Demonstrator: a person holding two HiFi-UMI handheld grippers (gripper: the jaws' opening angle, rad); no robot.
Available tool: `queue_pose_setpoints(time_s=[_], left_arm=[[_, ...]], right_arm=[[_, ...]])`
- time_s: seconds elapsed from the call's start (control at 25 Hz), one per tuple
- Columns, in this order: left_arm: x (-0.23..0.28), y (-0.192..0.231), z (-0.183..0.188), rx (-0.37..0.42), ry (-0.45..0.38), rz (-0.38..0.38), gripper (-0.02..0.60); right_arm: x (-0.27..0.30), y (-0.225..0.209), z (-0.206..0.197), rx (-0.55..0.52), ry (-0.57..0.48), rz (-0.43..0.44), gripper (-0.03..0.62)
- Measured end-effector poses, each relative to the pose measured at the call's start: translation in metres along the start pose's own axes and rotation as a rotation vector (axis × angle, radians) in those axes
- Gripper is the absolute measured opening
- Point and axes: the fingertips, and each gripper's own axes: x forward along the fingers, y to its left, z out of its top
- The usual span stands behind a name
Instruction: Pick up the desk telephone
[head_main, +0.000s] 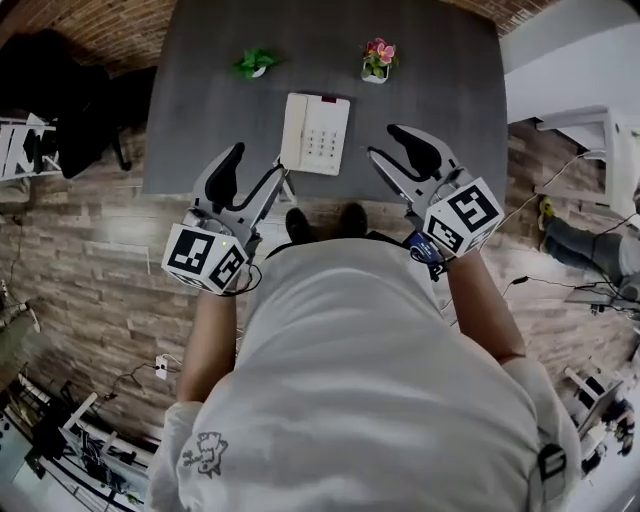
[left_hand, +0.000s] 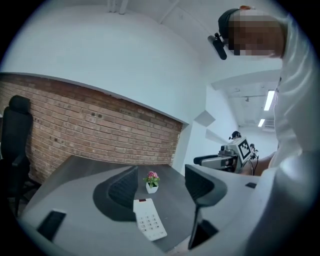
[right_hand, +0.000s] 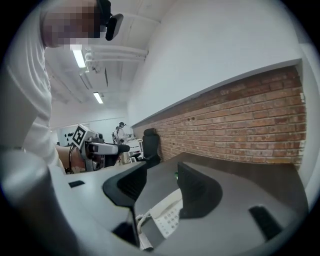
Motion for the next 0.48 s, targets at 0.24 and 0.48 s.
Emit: queue_pose_setpoints(time_s=[0.24, 0.48], left_arm=[[-0.012, 0.035, 0.007, 0.003, -0.007, -0.095, 0.308], [-0.016, 0.044, -0.007, -0.006, 0.032, -0.176, 0.308]], right_arm=[[0.022, 0.021, -0.007, 0.033, 0.008, -0.094, 0.199], [0.03, 0.034, -0.02, 0.053, 0.026, -0.147, 0.199]])
